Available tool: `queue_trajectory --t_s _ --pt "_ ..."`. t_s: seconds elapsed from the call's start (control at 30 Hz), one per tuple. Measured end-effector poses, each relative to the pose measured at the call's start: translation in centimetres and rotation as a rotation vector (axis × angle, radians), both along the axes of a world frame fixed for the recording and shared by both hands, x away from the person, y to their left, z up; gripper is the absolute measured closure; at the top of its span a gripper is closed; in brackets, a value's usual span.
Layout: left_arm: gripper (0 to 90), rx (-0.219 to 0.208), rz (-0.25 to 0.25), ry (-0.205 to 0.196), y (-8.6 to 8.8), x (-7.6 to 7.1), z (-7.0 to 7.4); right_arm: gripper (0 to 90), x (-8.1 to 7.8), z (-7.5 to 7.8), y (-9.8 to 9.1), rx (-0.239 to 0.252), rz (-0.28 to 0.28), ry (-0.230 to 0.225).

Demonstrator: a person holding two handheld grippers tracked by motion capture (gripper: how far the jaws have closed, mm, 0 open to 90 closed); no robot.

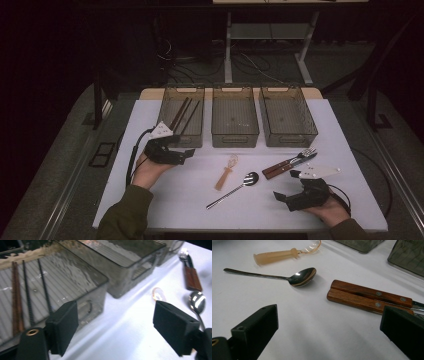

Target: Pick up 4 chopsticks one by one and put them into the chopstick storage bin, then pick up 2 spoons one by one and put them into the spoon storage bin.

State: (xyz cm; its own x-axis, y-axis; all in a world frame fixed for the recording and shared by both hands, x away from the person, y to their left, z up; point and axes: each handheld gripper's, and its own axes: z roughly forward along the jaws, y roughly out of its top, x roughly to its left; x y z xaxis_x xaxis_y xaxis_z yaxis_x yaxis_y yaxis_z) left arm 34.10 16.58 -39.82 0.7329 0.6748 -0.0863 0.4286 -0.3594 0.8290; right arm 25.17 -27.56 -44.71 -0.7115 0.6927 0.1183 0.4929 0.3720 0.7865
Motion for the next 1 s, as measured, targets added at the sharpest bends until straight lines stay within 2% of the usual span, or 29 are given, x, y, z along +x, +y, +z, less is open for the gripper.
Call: queue_trajectory --t_s 0.13,0.3,0.6,0.7,0.8,0.9,1.0 --pt "15.6 0.007 -0.025 0.0 -0.1 -1.4 -0.7 1.4 0.0 0.0 0.0 0.0 0.002 -0.001" --pt "12.6 -0.044 -0.068 -0.002 0.0 -3.2 -1.6 1.4 0.0 0.0 0.1 0.002 0.006 0.0" --pt "0.8 -0.031 -0.132 0.017 -0.5 -5.7 -2.8 1.4 0.2 0.0 0.1 0.008 0.005 0.015" --pt "0.0 -0.018 -0.139 0.029 -0.6 -6.3 -3.4 1.4 0.3 0.0 0.0 0.017 0.004 0.024" --pt "0.0 -0.013 -0.132 0.038 -0.5 -6.6 -3.6 1.4 0.5 0.3 -0.1 0.059 0.0 0.037" --pt "0.0 0.012 -0.118 0.037 -0.5 -6.6 -3.6 1.4 0.6 0.8 -0.2 0.072 -0.002 0.038" --pt "0.0 0.017 -0.119 0.042 -0.5 -6.6 -3.7 1.4 0.8 1.2 -0.1 0.068 0.007 0.029"
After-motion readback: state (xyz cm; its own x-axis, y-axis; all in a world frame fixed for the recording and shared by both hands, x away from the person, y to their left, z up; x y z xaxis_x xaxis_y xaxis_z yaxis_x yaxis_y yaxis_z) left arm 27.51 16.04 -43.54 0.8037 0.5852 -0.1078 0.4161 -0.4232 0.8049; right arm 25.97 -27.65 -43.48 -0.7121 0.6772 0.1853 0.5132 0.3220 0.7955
